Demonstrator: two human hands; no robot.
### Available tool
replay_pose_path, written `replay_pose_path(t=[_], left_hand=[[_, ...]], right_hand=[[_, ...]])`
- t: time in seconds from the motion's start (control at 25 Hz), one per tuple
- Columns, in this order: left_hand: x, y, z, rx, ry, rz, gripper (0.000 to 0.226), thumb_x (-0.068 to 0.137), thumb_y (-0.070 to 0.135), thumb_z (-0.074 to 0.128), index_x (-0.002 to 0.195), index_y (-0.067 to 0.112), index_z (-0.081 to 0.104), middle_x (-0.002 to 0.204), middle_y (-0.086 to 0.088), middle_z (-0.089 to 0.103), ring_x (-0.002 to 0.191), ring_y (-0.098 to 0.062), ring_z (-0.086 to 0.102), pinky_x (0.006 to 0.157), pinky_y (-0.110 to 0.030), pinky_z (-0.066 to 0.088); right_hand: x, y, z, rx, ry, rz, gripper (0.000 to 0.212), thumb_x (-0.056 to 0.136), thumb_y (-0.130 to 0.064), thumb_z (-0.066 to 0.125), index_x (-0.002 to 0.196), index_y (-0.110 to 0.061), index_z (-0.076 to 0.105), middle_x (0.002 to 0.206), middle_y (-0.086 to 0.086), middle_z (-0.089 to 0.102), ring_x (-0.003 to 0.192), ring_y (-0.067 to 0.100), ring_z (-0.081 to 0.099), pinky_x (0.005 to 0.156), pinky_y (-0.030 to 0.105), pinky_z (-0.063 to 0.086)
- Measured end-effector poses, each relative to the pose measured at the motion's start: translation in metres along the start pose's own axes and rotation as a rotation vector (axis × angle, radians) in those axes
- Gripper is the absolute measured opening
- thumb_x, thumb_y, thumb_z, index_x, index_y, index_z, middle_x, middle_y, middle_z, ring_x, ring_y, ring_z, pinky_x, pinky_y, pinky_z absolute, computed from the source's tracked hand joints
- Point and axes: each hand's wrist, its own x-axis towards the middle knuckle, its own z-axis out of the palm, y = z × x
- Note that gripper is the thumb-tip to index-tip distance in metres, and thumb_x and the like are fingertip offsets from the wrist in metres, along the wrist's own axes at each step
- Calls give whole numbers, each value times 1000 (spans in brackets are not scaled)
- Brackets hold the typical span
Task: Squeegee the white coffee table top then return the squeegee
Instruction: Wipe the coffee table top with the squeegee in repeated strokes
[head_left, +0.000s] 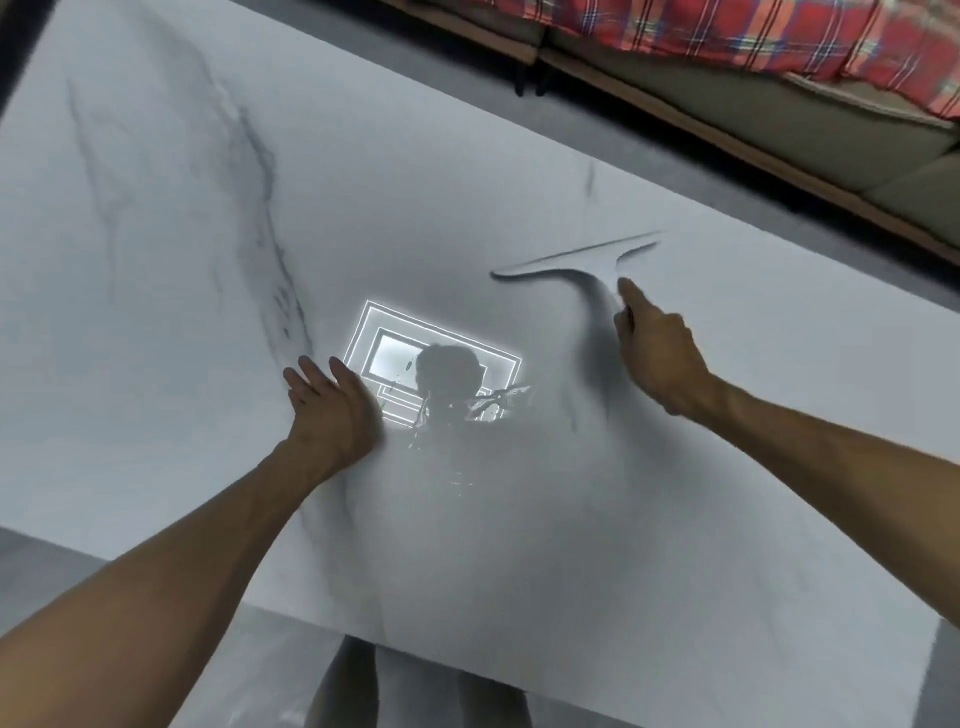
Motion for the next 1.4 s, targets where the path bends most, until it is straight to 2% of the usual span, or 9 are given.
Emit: replay_pose_path(t=[0.2, 0.36, 0.48, 0.64, 0.96, 1.12, 1.2, 1.32, 1.4], left_hand=[[-1, -2, -2, -23, 18, 30, 54, 101, 6, 13, 136, -30, -7, 136, -60, 5, 127, -74, 11, 111, -66, 17], [-4, -12, -6, -98, 127, 179, 42, 76, -8, 55, 110, -33, 52, 112, -49, 56, 96, -70, 53, 76, -68, 51], [-9, -30, 4, -135, 201, 153, 62, 82, -10, 57, 139, -14, 33, 143, -36, 34, 131, -51, 37, 105, -55, 39], [-17, -50, 28, -131, 278, 111, 54, 82, 2, 52, 132, -13, 37, 117, -30, 46, 104, -42, 47, 88, -47, 42], [-37, -63, 36, 9, 182, 91, 47, 88, 2, 37, 134, -8, 32, 134, -34, 35, 121, -42, 38, 94, -43, 41], [-36, -79, 33, -249, 208, 136, 32, 92, -3, 37, 122, -6, 47, 122, -25, 50, 110, -35, 48, 88, -41, 45], [-41, -92, 36, -334, 250, 62, 23, 95, 8, 45, 112, -1, 57, 111, -17, 60, 98, -36, 57, 75, -38, 45], [-53, -110, 44, -334, 318, -55, 20, 94, 22, 47, 86, 13, 63, 84, -8, 70, 69, -30, 54, 62, -29, 34], [-57, -129, 52, -315, 332, -90, 16, 91, 18, 49, 83, 18, 63, 81, -5, 71, 67, -28, 53, 62, -28, 32]], right_hand=[[-81, 44, 1, -167, -182, -69, 47, 101, -33, 29, 148, -30, 25, 72, 9, 58, 64, 32, 55, 61, 32, 40], [-32, 0, -29, -164, -63, -177, 48, 102, -34, 29, 148, -29, 23, 92, 21, 63, 82, 42, 58, 67, 35, 40], [36, -71, -25, -18, 8, -109, 43, 101, -27, 30, 143, -23, 29, 108, 26, 57, 92, 45, 57, 58, 37, 41], [45, -132, 23, 51, -1, -113, 42, 98, -17, 32, 140, -17, 34, 109, 26, 58, 92, 42, 58, 64, 37, 41], [-67, -57, 67, -192, -143, -405, 48, 101, -26, 33, 148, -33, 26, 81, 14, 64, 73, 38, 60, 60, 34, 37], [-97, 0, 36, -408, -233, -390, 50, 100, -29, 35, 148, -43, 27, 91, 9, 69, 78, 34, 63, 63, 35, 43], [-100, 7, 19, -393, -228, -368, 47, 100, -35, 35, 144, -47, 30, 88, 7, 70, 79, 33, 64, 64, 34, 45], [-94, -25, 19, -261, -169, -399, 43, 99, -40, 34, 141, -51, 32, 85, 5, 70, 81, 34, 64, 68, 36, 49], [-90, -72, 45, -194, -173, -480, 43, 101, -39, 34, 143, -48, 32, 92, 6, 71, 87, 34, 63, 74, 39, 50]])
